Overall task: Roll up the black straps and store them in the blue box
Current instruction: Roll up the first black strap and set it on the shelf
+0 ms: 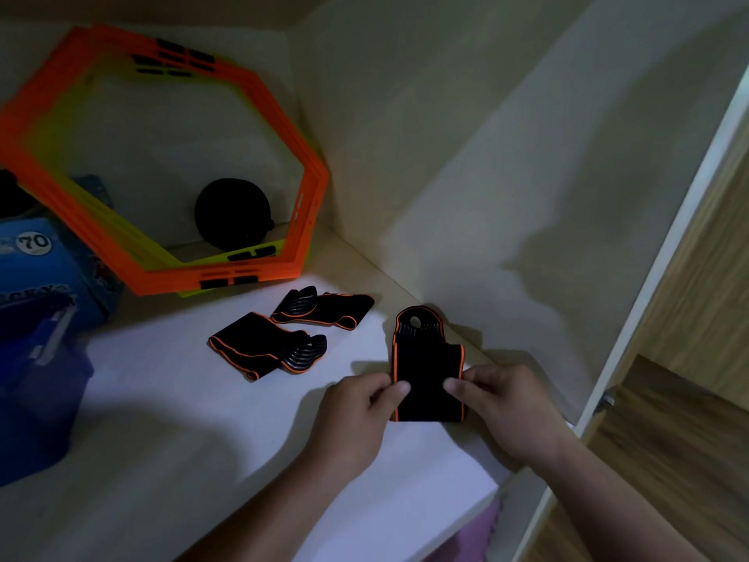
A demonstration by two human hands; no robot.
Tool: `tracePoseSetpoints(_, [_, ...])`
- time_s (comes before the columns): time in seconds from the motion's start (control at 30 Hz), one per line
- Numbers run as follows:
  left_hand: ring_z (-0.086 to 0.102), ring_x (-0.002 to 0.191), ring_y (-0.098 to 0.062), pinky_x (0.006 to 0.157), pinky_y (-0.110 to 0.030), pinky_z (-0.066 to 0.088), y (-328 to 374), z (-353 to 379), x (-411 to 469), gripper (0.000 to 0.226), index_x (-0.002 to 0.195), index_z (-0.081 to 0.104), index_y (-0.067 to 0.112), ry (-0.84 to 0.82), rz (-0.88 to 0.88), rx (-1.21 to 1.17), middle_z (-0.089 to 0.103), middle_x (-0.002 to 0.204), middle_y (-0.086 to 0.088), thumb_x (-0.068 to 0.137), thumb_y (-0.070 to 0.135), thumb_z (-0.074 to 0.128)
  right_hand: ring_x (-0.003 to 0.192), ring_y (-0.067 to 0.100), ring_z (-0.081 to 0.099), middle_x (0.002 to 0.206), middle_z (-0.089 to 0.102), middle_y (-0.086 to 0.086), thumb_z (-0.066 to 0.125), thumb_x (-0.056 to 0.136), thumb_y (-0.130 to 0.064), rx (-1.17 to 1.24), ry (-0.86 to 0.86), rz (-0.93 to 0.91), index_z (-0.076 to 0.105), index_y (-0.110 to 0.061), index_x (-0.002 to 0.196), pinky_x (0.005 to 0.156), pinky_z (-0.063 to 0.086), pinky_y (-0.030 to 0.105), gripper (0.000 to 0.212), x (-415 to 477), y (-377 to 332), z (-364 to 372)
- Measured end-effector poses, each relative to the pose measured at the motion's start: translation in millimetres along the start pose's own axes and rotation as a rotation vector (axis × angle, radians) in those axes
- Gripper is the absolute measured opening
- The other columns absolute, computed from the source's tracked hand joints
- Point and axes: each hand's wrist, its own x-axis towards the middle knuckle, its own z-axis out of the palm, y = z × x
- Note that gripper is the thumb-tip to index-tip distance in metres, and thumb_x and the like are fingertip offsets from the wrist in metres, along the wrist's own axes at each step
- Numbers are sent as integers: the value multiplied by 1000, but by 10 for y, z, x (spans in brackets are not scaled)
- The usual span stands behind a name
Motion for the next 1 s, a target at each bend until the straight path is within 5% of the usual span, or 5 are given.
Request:
tracePoseSetpoints(0.33, [57, 87, -18, 72, -36, 49, 75, -32, 142, 23, 81, 59, 29, 28, 49, 397, 51, 86, 7, 89, 50, 63, 57, 3, 49, 63, 55, -5, 75, 81, -47, -400, 93, 36, 53, -21, 70, 48, 27, 18, 36, 75, -62, 25])
tracePoseSetpoints(0.53, [38, 131, -8, 101, -1, 17, 5, -239, 143, 51, 128, 61, 36, -215, 441, 443, 44, 147, 17, 78, 28, 63, 100, 20, 54, 121, 59, -7, 73, 82, -32, -456, 107, -325, 69, -31, 96, 81, 42, 27, 14, 69, 125, 93])
tracePoseSetpoints(0.7, [37, 132, -2, 108, -16, 31, -90, -245, 182, 51, 138, 56, 36, -261, 501, 489, 48, 147, 21, 88, 36, 61, 136, 13, 37, 152, 45, -14, 51, 80, -52, -389, -188, -301, 66, -34, 128, 110, 35, 31, 53, 13, 156, -137])
tracePoseSetpoints(0.87, [47, 103, 13, 83, -2, 32, 45, -223, 115, 29, 126, 61, 33, -173, 404, 320, 60, 111, 10, 97, 34, 57, 123, 1, 46, 133, 59, -23, 66, 80, -60, -434, -167, -378, 61, -36, 129, 99, 44, 25, 56, -70, 147, -219])
tracePoseSetpoints(1.0, [61, 91, -7, 77, -23, 47, 79, -98, 142, 30, 119, 58, 38, -132, 229, 154, 61, 100, 4, 94, 52, 49, 90, -2, 55, 90, 66, -14, 65, 88, -50, -328, -36, -305, 67, -34, 103, 69, 41, 18, 22, -85, 149, -190])
